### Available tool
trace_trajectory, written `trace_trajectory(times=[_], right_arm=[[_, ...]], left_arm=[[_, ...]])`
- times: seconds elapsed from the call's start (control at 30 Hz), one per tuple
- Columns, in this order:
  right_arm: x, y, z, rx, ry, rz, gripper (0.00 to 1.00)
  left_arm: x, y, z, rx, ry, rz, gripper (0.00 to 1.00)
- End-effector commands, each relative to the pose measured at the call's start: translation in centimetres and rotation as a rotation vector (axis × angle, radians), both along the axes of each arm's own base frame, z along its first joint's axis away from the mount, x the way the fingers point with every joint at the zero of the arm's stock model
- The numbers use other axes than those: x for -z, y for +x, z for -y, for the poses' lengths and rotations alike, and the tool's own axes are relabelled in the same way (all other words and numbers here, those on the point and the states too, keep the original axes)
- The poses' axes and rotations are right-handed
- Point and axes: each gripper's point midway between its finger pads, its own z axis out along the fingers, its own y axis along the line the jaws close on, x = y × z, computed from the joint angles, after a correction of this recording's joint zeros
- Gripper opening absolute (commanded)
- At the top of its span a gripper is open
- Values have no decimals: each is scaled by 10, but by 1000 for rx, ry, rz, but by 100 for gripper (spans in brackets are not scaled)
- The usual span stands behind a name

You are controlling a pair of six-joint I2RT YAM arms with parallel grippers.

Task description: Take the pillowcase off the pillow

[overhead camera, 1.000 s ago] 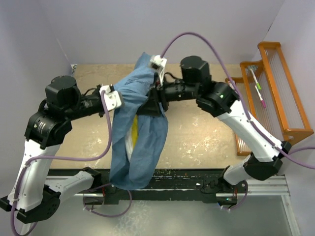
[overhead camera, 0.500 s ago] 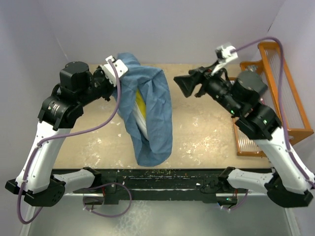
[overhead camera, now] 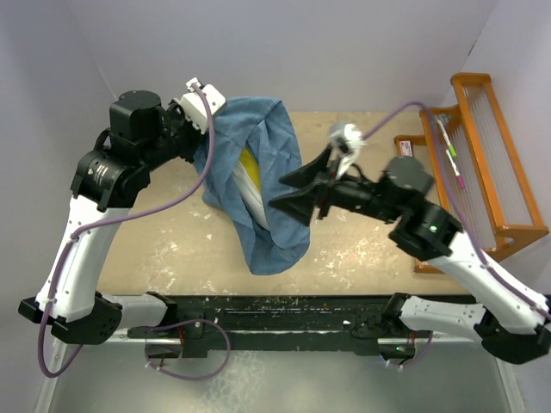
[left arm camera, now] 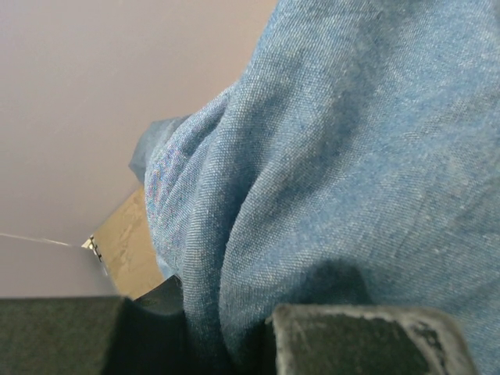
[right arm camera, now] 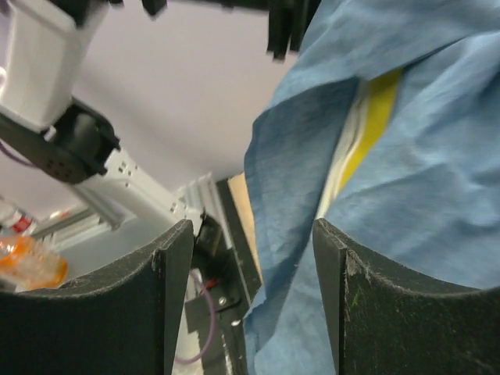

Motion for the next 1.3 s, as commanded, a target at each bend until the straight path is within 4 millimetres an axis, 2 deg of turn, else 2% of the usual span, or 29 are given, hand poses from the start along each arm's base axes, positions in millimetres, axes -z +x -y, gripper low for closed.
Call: trace_trajectory(times=[0.0,0.1,0.23,0.3,0.4,0.47,0.63,0.8,0.9,1.0,1.03,1.13,1.2,1.27], right_arm=[[28,-10,-39,-104,-49,-51,65],[41,-7,-43,-91,-48,-83,65],[43,-7,-42,-82,-44,-95,65],[49,9,-34,19,-86,-98,66],[52,34,-11,207,-103,-92,69],[57,41,2,283,-119,-86,69],[65,49,27,391,-146,-61,69],[82,51,28,395,-200,-48,70],[102,55,29,412,-262,-61,70],[109,45,23,348,-253,-71,74],[103,37,18,295,-220,-58,74],[93,0,6,97,-134,-52,66],[88,-13,7,42,-89,-68,57],[81,-30,6,-39,-53,-69,57]], left_arm=[[-30,-6,-7,-21,-43,80,0],[-31,-7,-8,-17,-31,86,0],[-29,-8,-6,2,-24,80,0],[-27,-9,-3,17,-27,71,0],[-25,-15,2,52,-39,56,0],[-23,-19,3,72,-35,54,0],[-19,-29,5,115,-21,45,0],[-22,-30,6,123,-25,50,0],[-26,-31,7,131,-34,55,0],[-29,-34,8,139,-40,59,0],[-29,-34,8,140,-38,58,0],[-29,-33,7,138,-30,61,0],[-29,-33,6,136,-26,67,0],[-30,-33,5,131,-20,75,0]])
